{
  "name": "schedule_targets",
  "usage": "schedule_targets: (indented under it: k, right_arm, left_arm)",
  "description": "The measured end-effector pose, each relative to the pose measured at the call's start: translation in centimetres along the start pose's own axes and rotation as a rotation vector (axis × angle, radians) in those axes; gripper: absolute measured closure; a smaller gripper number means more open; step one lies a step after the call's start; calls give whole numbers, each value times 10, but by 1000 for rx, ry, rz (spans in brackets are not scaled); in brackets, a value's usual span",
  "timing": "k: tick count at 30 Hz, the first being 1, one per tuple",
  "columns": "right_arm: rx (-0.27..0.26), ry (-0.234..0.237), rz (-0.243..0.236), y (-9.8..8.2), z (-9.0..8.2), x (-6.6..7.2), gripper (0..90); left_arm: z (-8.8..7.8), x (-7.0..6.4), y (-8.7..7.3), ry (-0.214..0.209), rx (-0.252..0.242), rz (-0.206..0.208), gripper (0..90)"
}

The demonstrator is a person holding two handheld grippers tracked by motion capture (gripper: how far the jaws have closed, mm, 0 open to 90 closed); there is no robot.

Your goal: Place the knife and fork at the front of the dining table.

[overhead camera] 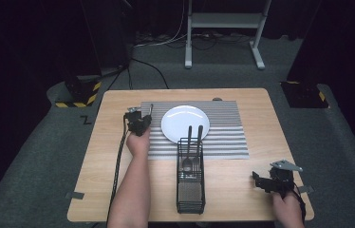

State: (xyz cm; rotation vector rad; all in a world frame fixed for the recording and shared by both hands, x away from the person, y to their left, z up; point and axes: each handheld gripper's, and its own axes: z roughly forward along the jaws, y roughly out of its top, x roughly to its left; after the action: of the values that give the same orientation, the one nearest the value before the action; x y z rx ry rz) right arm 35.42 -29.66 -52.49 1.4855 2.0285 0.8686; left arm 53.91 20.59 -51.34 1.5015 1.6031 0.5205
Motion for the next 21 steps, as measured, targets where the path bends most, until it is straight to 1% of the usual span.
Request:
schedule_targets:
  k: [1, 3, 4, 5, 9, 10, 11, 12, 13, 14, 16, 18, 19, 20, 21]
  right_arm:
    - [0, 0, 0, 0, 0, 0, 114]
    - [0, 0, 0, 0, 0, 0, 115]
    - [0, -2, 1, 0, 0, 0, 116]
    - [0, -2, 2, 0, 0, 0, 116]
    - [1, -3, 2, 0, 0, 0, 118]
    - [0, -3, 2, 0, 0, 0, 118]
    - [1, -3, 2, 0, 0, 0, 118]
    - [1, -3, 2, 0, 0, 0, 118]
    - [1, -4, 2, 0, 0, 0, 118]
    - [0, -2, 2, 0, 0, 0, 118]
    - [1, -4, 2, 0, 0, 0, 118]
    - [0, -3, 2, 0, 0, 0, 118]
    - [0, -3, 2, 0, 0, 0, 118]
    - [0, -3, 2, 0, 0, 0, 118]
    - [0, -3, 2, 0, 0, 0, 118]
  left_arm:
    - [0, 0, 0, -3, -2, -2, 823]
    - [-1, -1, 1, -17, -15, -5, 785]
    - [-3, -3, 3, -32, -45, -15, 766]
    - [-4, -4, 4, -41, -53, -24, 770]
    - [-5, -5, 5, -38, -58, -18, 780]
    - [-6, -5, 5, -35, -54, -14, 779]
    - [-6, -5, 4, -28, -44, -1, 777]
    - [-6, -5, 4, -28, -44, -1, 772]
    - [-7, -6, 4, -20, -40, 12, 760]
    - [-7, -6, 4, -20, -40, 12, 753]
    - [-10, -7, 5, -11, -42, 40, 739]
    - [-12, -10, 6, -6, -50, 54, 714]
    - [-16, -12, 7, 0, -53, 66, 686]
    - [-16, -12, 7, 0, -53, 66, 670]
    - [-21, -15, 5, 9, -67, 81, 664]
